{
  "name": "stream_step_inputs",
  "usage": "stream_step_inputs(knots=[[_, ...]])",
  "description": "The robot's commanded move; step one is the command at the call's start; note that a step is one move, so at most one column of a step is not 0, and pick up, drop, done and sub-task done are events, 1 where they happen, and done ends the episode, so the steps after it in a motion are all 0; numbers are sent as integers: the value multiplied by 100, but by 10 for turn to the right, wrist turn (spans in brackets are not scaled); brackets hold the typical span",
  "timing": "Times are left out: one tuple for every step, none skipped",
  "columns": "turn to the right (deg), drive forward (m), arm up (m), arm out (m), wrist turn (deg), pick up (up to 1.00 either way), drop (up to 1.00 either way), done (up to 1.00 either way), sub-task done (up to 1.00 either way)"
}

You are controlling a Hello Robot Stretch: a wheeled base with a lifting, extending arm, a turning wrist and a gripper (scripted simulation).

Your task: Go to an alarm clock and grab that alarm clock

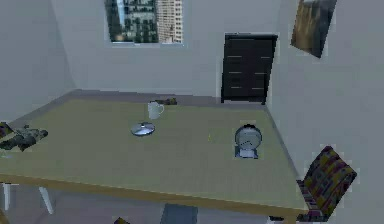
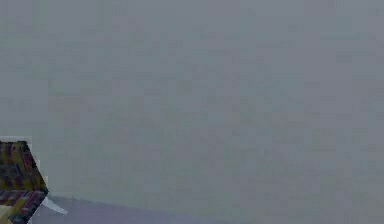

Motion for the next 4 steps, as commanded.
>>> stream_step_inputs(knots=[[0, 45, 0, 0, 0, 0, 0, 0, 0], [-450, 0, 0, 0, 0, 0, 0, 0, 0], [-120, 0, 0, 0, 0, 0, 0, 0, 0], [0, 0, 50, 0, 0, 0, 0, 0, 0]])
